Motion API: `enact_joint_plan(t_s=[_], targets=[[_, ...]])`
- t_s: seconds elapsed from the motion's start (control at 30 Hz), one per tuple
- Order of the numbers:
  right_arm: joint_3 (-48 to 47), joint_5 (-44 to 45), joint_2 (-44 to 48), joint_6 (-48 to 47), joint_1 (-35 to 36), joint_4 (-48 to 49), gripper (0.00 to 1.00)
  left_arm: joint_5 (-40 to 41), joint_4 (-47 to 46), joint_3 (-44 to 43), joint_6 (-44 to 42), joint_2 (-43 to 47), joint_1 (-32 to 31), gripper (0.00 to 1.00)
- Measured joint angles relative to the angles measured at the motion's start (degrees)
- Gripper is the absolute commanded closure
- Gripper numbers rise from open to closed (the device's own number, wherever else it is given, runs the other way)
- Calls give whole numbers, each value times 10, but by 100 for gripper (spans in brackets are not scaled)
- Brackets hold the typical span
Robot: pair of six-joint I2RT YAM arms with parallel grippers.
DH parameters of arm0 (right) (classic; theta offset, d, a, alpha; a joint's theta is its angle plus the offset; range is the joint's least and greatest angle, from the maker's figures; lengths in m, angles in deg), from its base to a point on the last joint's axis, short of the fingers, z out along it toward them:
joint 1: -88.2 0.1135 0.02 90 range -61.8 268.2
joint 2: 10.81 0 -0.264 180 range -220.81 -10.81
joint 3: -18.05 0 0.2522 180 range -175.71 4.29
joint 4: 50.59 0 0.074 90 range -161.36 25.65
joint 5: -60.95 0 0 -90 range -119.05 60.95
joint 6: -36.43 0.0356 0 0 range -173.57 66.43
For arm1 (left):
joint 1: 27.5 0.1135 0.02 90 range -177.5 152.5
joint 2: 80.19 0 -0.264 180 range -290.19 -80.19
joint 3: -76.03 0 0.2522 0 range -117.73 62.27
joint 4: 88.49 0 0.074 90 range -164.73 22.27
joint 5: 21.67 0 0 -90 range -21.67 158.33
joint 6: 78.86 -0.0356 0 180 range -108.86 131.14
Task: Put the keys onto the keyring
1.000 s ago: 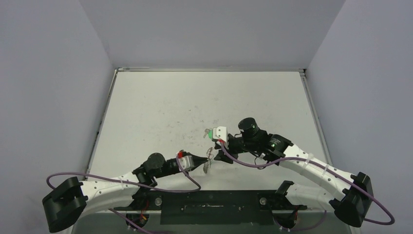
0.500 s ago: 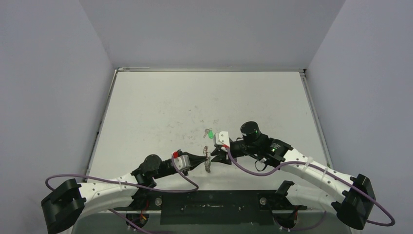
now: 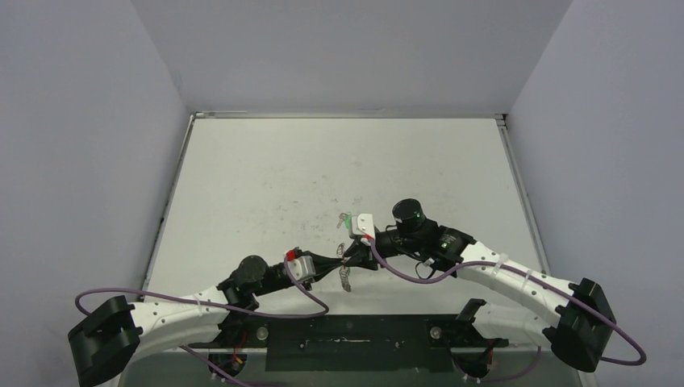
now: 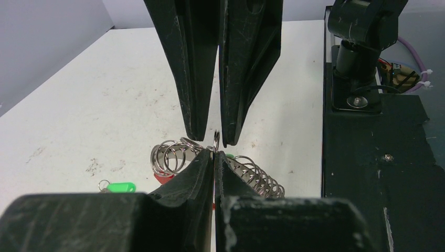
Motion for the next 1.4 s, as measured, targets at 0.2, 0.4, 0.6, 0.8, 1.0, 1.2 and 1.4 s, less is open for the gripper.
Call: enact_joint_plan(t_s=[0.2, 0.4, 0.6, 0.8, 1.0, 1.2, 1.4], targets=[[1, -7, -7, 1, 0, 0, 100, 2, 0, 0, 1, 0, 0, 100], [0, -10, -8, -7, 0, -1, 100, 2, 0, 0, 3, 0, 0, 100], [-17, -1, -11, -14, 3, -40, 100, 7, 10, 0, 0, 11, -1, 72], [-74, 46, -41, -24, 14, -137, 100, 27, 40, 0, 0, 52, -1, 69], [-145, 112, -99, -26, 47, -231, 100, 35, 93, 0, -3, 85, -1, 70], [-204, 155, -159, -23, 74, -300, 100, 34, 130, -3, -7, 87, -1, 71], [-235, 167, -190, -14, 83, -327, 100, 20, 144, -17, -13, 60, -1, 74]])
